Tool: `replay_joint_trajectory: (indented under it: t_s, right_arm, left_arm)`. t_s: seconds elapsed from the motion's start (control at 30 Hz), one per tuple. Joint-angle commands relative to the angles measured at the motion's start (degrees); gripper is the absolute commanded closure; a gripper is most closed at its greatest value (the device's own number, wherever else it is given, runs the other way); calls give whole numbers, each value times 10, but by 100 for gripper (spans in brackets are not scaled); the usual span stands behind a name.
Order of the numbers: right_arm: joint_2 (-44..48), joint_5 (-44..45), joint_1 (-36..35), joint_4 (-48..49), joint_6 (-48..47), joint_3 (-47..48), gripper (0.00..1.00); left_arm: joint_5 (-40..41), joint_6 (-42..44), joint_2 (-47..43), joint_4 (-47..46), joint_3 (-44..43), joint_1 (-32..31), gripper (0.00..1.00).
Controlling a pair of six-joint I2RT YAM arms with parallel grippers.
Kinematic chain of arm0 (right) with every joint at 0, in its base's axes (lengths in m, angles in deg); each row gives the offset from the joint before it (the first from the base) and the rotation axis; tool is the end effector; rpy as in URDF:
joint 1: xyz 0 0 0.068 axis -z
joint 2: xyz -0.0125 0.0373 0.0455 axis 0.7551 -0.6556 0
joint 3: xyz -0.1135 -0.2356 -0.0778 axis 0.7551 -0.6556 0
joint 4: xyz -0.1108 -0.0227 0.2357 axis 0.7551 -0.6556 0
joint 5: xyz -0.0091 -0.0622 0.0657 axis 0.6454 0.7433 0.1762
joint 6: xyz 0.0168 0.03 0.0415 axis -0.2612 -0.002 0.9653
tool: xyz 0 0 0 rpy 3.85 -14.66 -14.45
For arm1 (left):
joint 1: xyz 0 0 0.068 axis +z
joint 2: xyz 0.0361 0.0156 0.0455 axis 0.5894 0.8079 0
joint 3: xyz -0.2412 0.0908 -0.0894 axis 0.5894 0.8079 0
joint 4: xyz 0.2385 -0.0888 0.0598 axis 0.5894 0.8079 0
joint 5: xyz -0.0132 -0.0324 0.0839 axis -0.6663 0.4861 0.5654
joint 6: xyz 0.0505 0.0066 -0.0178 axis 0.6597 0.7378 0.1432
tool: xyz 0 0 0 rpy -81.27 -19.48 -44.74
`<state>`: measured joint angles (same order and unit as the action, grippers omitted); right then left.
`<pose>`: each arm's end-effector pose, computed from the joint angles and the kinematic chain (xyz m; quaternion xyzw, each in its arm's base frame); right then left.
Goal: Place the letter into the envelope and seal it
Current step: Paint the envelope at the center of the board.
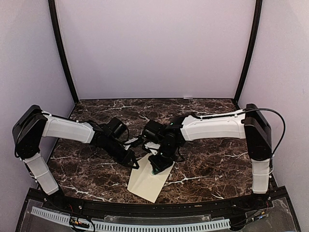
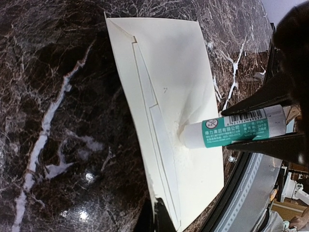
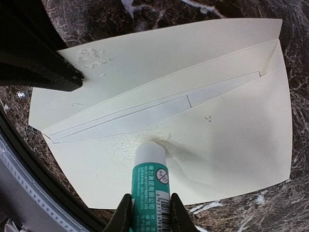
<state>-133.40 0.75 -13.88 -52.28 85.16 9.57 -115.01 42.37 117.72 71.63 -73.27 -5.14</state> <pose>0.1804 0.3672 0.1879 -0.3464 0.9257 0.1497 0.0267 0.2300 -0.2290 0.1563 0.3057 0.8735 -0.3688 0.0861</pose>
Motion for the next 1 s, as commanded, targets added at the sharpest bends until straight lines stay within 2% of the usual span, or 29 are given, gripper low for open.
replay_joint_trajectory:
  t_s: [0.0,0.63,0.97]
  right_arm:
    - [-10,-16,-12,-1,5,19,96]
    - [-19,-42,-39,13,27,24,96]
    - [-15,16,-28,1,30,19,97]
  left_arm:
    - [-7,-4,-3,-11,8,1,100]
    - [-15,-9,-3,-17,10,6,100]
    - [-26,-3,2,-17,10,6,100]
